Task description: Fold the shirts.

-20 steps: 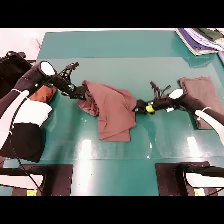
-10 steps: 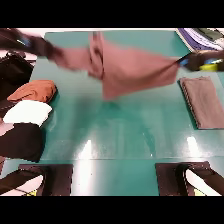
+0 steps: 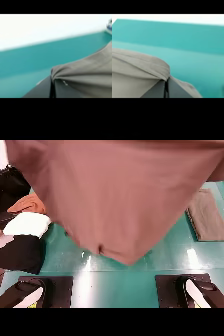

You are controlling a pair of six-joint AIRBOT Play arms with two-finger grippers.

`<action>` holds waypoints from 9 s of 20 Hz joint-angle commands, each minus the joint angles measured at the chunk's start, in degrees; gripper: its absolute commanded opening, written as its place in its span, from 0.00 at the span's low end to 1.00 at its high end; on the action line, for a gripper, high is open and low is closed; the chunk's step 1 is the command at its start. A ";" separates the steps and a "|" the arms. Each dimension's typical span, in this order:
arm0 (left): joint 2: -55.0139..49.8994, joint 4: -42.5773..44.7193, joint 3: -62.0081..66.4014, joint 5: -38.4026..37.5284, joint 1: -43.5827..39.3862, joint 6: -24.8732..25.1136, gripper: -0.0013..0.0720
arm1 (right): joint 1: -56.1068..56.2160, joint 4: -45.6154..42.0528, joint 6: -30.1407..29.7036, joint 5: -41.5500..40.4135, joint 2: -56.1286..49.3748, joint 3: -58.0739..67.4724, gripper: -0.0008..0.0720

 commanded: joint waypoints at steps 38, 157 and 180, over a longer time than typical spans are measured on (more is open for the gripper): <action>-42.27 -4.59 7.85 1.16 0.00 4.24 0.06 | 2.73 -9.22 7.61 8.09 -44.70 11.02 0.04; -40.13 -17.22 -21.68 -7.45 9.81 6.99 0.06 | 4.13 -11.65 4.17 0.94 -39.34 -16.76 0.06; -3.58 -32.00 -76.85 1.16 8.31 7.21 0.69 | -2.16 -12.41 3.37 4.72 -11.30 -26.71 0.50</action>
